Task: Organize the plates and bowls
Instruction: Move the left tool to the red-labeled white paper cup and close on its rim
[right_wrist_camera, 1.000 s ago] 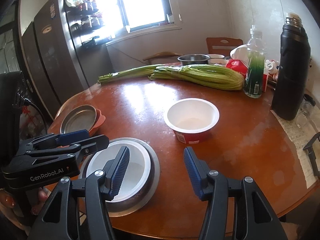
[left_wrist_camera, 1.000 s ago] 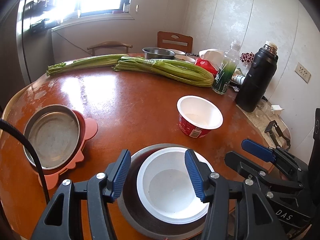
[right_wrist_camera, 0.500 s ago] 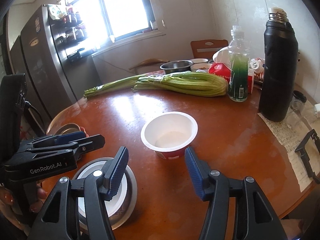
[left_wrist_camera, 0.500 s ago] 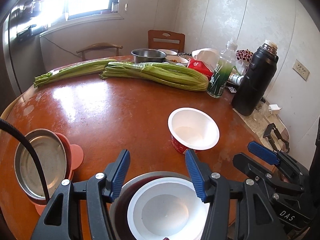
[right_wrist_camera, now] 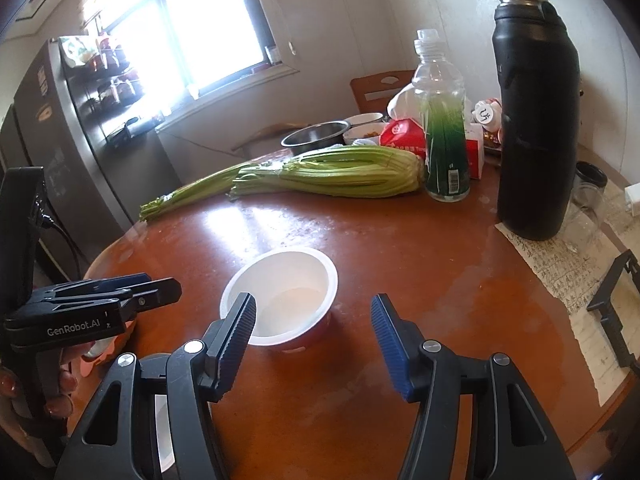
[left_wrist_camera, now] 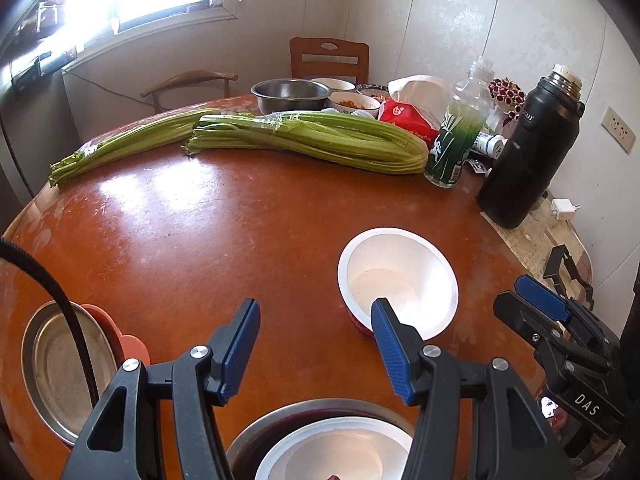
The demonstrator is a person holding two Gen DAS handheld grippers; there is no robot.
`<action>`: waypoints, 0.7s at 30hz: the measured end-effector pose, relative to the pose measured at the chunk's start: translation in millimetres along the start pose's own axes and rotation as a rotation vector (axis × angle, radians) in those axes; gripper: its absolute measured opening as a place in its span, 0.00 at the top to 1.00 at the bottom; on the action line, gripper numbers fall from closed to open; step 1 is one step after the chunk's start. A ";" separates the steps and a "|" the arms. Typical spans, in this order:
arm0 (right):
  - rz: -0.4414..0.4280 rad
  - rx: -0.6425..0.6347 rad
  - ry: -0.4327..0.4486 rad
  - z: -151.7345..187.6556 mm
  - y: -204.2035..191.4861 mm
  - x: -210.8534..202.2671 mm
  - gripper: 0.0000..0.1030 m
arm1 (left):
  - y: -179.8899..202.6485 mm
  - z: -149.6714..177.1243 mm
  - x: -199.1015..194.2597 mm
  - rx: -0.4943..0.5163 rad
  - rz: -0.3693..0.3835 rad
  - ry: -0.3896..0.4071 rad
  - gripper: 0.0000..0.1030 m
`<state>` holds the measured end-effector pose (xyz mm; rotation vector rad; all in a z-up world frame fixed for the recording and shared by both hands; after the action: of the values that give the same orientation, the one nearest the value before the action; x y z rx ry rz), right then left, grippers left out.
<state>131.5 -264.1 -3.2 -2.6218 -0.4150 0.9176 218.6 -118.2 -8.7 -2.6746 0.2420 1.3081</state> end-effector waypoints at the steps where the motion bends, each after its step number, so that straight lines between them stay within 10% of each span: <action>1: -0.002 0.007 -0.007 0.7 2.2 3.8 0.40 | 3.3 -2.1 5.3 0.010 0.000 -0.011 0.44; 21: -0.008 0.009 -0.117 9.8 14.7 58.0 0.40 | 32.4 -12.3 73.9 0.036 0.037 -0.152 0.44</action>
<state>171.0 -253.5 -47.9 -2.5639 -0.4494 1.0715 266.0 -158.1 -61.9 -2.5378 0.2944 1.4942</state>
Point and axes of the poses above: each gripper's, at about its wrist camera, not at the fingertips, and x roughly the way its jaws point, y to its right, z to its underside, the point moved 4 cm from there along x, roughly the way its jaws point, and after that the axes turned 12 degrees about -z, right-handed, at the moved point
